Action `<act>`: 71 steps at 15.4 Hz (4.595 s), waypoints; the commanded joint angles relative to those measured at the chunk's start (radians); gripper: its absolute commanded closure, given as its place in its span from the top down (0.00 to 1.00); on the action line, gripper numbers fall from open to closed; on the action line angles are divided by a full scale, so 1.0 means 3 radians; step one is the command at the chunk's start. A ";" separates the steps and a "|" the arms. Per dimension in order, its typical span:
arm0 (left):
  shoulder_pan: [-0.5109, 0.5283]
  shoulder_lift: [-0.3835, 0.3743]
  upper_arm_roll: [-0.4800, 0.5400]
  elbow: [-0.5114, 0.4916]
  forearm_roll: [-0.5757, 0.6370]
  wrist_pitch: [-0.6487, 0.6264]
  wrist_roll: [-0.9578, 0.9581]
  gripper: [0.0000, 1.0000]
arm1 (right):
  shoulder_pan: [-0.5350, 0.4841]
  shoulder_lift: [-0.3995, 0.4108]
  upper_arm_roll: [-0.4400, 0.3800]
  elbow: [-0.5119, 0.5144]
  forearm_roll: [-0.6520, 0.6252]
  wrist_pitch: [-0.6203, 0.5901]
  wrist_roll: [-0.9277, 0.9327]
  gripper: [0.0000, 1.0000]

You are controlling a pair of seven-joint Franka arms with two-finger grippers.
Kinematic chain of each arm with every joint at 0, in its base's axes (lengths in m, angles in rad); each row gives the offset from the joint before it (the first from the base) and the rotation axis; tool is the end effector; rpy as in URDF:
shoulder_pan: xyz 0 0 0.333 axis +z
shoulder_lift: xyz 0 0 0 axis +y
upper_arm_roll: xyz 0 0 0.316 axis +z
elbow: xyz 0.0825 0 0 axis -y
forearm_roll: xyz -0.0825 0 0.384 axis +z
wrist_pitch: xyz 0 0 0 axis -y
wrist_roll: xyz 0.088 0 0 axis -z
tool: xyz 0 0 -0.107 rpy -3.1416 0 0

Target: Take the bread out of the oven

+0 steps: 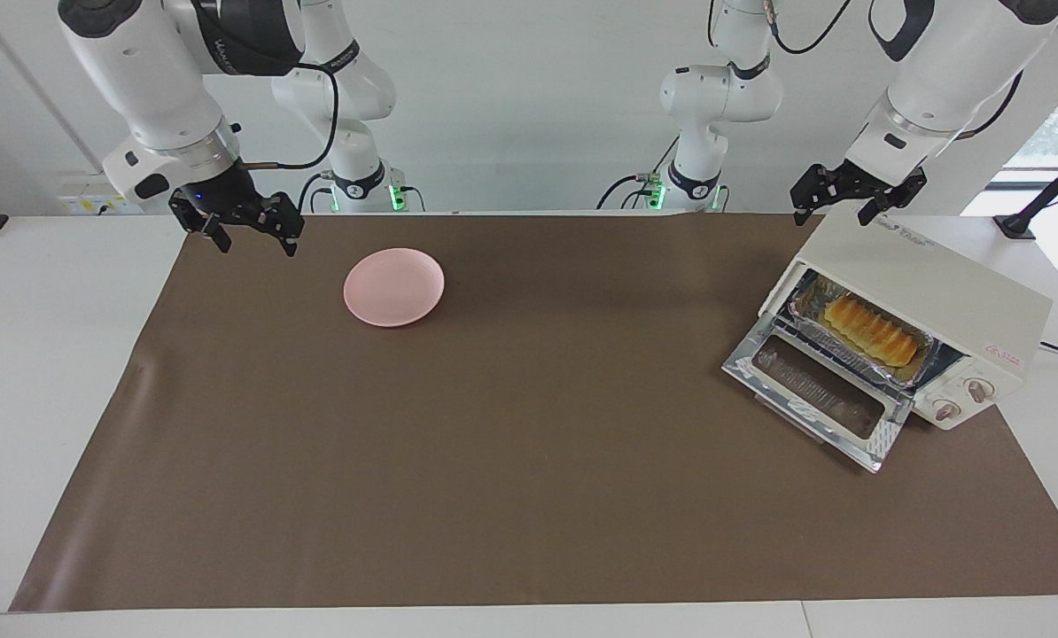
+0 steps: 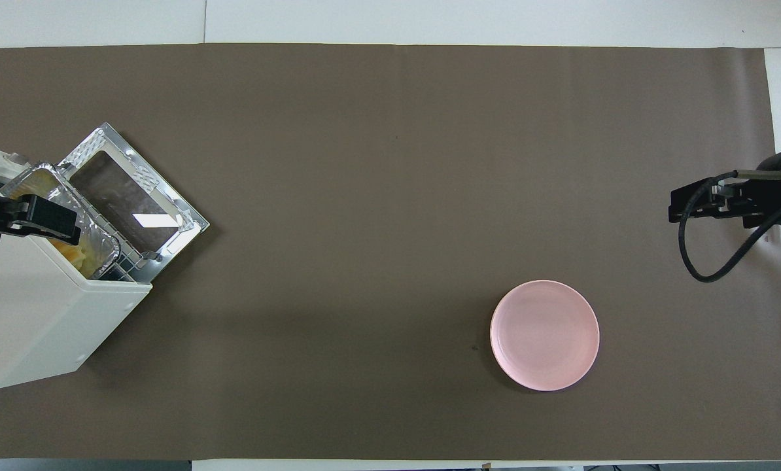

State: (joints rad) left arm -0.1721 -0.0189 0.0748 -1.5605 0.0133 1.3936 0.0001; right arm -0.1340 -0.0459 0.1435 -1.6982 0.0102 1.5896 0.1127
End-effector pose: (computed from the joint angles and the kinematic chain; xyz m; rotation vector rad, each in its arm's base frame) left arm 0.5269 -0.0494 0.6254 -3.1105 0.1496 0.2298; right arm 0.5386 0.0078 0.5909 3.1355 -0.1633 -0.0994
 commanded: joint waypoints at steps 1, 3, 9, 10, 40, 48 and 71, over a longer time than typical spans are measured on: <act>0.0042 -0.0075 -0.0029 -0.0106 -0.0009 0.0079 0.0036 1.00 | -0.0034 -0.0036 0.0028 0.0005 -0.0049 -0.0058 -0.0038 1.00; 0.0042 -0.0080 -0.0029 -0.0106 -0.0009 0.0074 0.0036 1.00 | -0.0034 -0.0036 0.0028 0.0005 -0.0049 -0.0058 -0.0038 1.00; 0.0047 -0.0080 -0.0024 -0.0096 -0.0009 0.0059 0.0015 1.00 | -0.0034 -0.0036 0.0028 0.0005 -0.0055 -0.0058 -0.0038 1.00; 0.0047 -0.0090 -0.0014 -0.0101 -0.0009 0.0018 0.0005 1.00 | -0.0034 -0.0036 0.0028 0.0005 -0.0055 -0.0058 -0.0038 1.00; -0.0050 0.1107 0.0231 -0.0156 0.0666 0.1147 -0.2143 1.00 | -0.0034 -0.0036 0.0028 0.0005 -0.0055 -0.0058 -0.0038 1.00; 0.0011 0.0932 0.0231 -0.0693 0.0692 0.1628 -0.2158 1.00 | -0.0034 -0.0036 0.0028 0.0005 -0.0055 -0.0058 -0.0038 1.00; 0.0047 0.1004 0.0221 -0.0766 0.0748 0.1880 -0.2174 0.00 | -0.0034 -0.0036 0.0028 0.0005 -0.0055 -0.0058 -0.0038 1.00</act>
State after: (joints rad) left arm -0.1519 0.2896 0.1478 -1.8083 0.2124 1.9496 -0.6592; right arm -0.1340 -0.0459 0.1435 -1.6982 0.0102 1.5896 0.1127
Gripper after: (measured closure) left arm 0.982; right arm 0.000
